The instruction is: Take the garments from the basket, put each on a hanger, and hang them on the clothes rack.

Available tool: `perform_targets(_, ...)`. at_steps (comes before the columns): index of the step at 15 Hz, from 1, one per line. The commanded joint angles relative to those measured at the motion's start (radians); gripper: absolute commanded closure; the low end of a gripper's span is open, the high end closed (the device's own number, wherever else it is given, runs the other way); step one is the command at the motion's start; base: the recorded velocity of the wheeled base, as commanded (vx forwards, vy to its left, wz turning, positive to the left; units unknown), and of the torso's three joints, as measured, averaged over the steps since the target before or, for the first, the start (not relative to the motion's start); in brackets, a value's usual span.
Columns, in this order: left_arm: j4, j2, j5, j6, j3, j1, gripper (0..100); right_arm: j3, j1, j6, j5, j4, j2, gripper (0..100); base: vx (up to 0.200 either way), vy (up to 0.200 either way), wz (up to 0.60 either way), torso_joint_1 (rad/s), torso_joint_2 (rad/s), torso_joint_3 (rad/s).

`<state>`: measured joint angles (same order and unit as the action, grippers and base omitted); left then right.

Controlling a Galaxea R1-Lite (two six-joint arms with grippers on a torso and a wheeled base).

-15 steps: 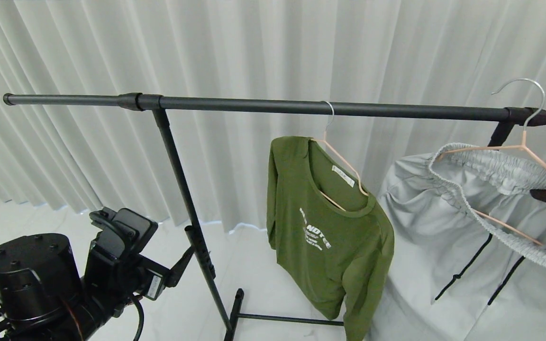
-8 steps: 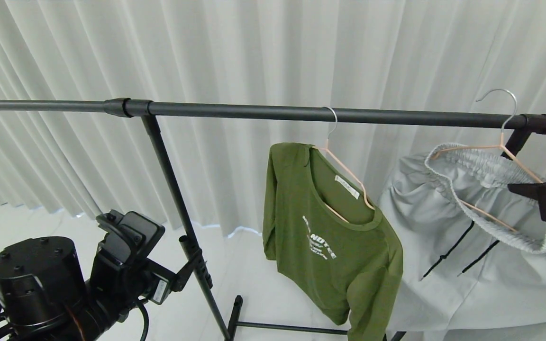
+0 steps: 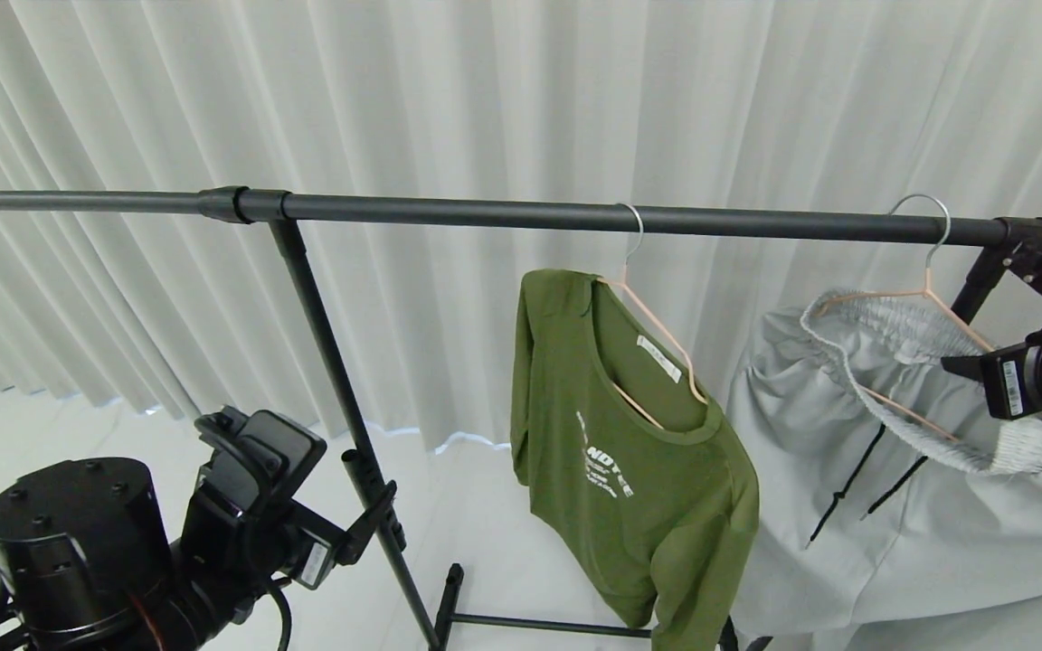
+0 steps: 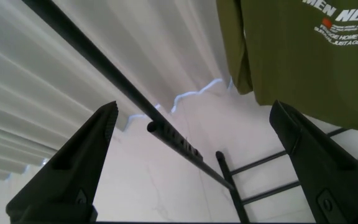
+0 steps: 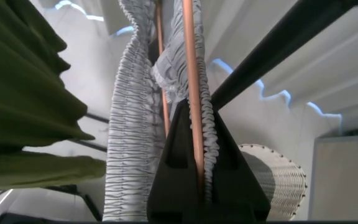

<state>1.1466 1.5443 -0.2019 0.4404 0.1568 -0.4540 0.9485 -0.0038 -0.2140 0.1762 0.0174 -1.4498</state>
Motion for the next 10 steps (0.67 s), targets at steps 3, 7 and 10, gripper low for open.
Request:
perform_targets(3,0.001,-0.001,-0.001,0.0,-0.006,-0.006,0,-0.001,0.002,-0.001,0.0,0.006,-0.012,100,0.0,0.0,0.0,0.0,0.0,0.0)
perform_targets(7,0.001,-0.001,-0.002,0.0,-0.006,-0.006,0,-0.002,0.002,-0.001,0.002,0.006,0.0,0,0.0,0.0,0.0,0.0,0.0,0.0)
perform_targets(10,0.001,-0.001,-0.056,-0.002,-0.006,-0.005,0,-0.02,0.008,0.001,0.003,0.006,0.072,0,0.0,0.0,0.0,0.0,0.0,0.0)
